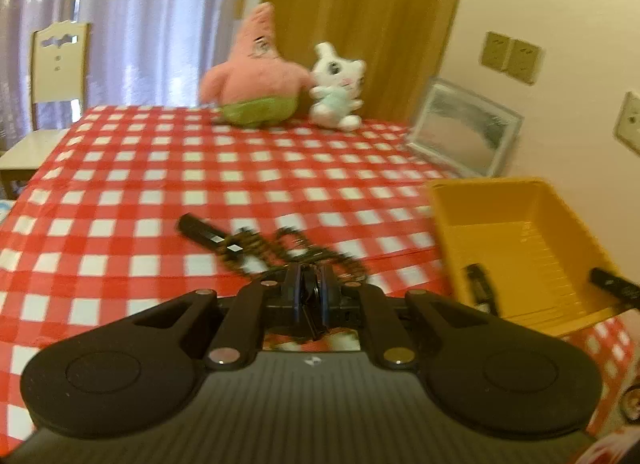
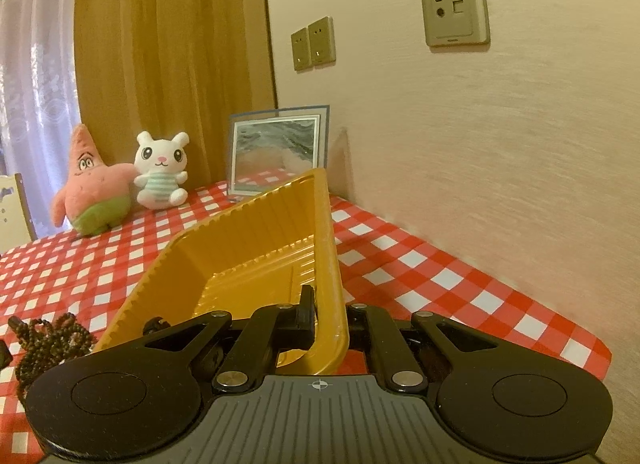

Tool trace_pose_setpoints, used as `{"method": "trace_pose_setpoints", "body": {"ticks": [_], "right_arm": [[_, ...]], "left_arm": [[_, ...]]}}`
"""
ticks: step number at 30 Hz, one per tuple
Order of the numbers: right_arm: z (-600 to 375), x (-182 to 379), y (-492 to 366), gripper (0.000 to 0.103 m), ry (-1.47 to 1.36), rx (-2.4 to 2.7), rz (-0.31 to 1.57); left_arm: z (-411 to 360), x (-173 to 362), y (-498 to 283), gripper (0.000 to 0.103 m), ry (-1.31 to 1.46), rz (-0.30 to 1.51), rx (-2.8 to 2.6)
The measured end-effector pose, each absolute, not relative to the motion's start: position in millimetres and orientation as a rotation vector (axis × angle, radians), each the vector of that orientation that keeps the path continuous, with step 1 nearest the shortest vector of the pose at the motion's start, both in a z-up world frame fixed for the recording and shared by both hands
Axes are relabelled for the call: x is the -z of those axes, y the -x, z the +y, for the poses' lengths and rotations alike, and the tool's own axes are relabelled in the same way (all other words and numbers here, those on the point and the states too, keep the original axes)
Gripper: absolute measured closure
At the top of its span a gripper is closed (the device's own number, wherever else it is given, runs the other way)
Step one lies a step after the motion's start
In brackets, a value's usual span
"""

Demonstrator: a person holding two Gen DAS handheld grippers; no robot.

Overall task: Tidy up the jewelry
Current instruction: 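Grasp the black bracelet with the left tool and release it into the tray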

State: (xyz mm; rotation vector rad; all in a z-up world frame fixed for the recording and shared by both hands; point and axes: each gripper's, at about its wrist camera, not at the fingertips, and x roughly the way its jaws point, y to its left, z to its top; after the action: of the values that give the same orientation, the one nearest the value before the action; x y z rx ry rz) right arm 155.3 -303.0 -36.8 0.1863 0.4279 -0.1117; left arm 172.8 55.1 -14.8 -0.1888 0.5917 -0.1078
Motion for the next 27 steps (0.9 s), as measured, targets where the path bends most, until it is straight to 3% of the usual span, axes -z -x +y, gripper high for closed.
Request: {"method": "trace_pose_setpoints", "body": {"ticks": [10, 19, 27], "right_arm": [[-301, 35, -155, 0.097, -0.166, 0.101, 0.431], [-301, 34, -156, 0.097, -0.142, 0.088, 0.439], [-304, 36, -157, 0.097, -0.153, 0.087, 0.454]], "left_arm": [[-21, -12, -182, 0.094, 0.229, 0.556, 0.369], [-92, 14, -203, 0.094, 0.266, 0.660, 0.540], [-109, 30, -214, 0.093, 0.283, 0.696, 0.562]]}}
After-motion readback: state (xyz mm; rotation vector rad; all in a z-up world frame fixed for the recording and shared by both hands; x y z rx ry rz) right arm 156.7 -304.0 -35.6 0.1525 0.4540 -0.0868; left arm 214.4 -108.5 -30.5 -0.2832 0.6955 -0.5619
